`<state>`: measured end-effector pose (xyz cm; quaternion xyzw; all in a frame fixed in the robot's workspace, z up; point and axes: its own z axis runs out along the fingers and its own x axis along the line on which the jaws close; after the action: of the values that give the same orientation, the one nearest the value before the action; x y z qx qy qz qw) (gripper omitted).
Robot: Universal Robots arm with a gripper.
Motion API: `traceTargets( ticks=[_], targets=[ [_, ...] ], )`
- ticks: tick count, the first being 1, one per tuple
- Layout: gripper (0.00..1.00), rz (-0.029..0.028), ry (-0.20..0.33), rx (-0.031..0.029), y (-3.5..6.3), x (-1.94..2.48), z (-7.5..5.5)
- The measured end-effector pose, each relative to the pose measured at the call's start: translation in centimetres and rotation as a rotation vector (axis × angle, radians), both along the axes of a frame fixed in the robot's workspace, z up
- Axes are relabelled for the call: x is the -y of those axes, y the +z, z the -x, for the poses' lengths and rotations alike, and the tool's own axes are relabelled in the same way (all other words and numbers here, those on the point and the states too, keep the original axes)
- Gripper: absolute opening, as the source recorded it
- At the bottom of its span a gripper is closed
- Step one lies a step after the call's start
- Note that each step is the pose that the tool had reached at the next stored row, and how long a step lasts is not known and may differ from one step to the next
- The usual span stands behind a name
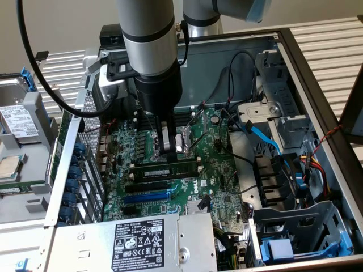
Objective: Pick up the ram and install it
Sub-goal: 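Insert the ram into the slot, then press down the ram until it locks into place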
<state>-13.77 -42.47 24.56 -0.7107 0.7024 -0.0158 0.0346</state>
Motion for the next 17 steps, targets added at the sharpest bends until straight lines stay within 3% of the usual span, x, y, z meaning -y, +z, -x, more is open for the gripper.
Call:
traceTargets(
  ticks=[12,14,17],
  targets=[
    [0.22,0.0002,0.000,-0.0002,0.01,0.00,-0.01],
    [0.22,0.0002,0.000,-0.0037,0.01,0.00,-0.02],
    [0.13,0.0004,-0.001,-0.0096,0.02,0.01,-0.01]
  ],
)
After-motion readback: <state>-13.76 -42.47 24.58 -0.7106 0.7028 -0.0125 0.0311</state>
